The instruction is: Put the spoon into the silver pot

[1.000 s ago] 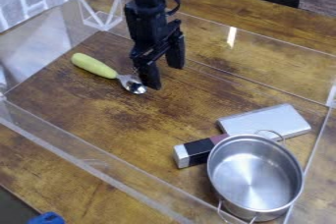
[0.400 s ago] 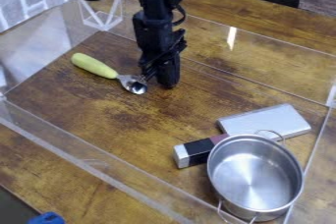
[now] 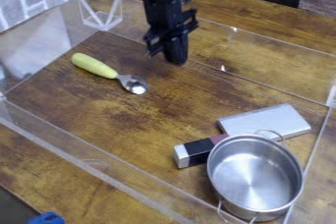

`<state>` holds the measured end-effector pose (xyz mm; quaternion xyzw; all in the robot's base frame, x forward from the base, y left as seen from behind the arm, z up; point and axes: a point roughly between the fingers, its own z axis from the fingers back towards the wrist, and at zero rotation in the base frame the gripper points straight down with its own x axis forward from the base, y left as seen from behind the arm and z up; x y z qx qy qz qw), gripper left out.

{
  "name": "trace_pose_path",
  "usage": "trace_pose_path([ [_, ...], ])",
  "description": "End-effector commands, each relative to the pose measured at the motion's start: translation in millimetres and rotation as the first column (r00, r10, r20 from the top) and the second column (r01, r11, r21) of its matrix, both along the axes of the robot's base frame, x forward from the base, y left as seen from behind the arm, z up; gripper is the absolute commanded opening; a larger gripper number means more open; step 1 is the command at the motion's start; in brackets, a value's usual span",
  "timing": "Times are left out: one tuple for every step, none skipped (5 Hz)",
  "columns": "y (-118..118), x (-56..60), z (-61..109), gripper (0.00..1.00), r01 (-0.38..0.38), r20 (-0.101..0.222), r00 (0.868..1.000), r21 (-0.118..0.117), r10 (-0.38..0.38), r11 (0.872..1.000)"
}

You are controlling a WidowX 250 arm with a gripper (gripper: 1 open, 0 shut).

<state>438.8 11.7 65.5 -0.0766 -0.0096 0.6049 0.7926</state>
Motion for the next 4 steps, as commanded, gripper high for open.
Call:
trace_pose_path([
  [-1, -2.0, 32.2, 0.0, -0.043, 0.072, 0.996, 0.0, 0.043, 0.999],
  [-3, -11.3, 31.9, 0.0, -0.025, 0.078, 0.997, -0.006, 0.026, 1.0],
  [-4, -17.7, 29.1, 0.0, 0.005, 0.078, 0.997, -0.007, -0.005, 1.0],
  [-9, -15.6, 43.6, 0.0, 0.061, 0.082, 0.995, -0.013, -0.06, 0.998],
])
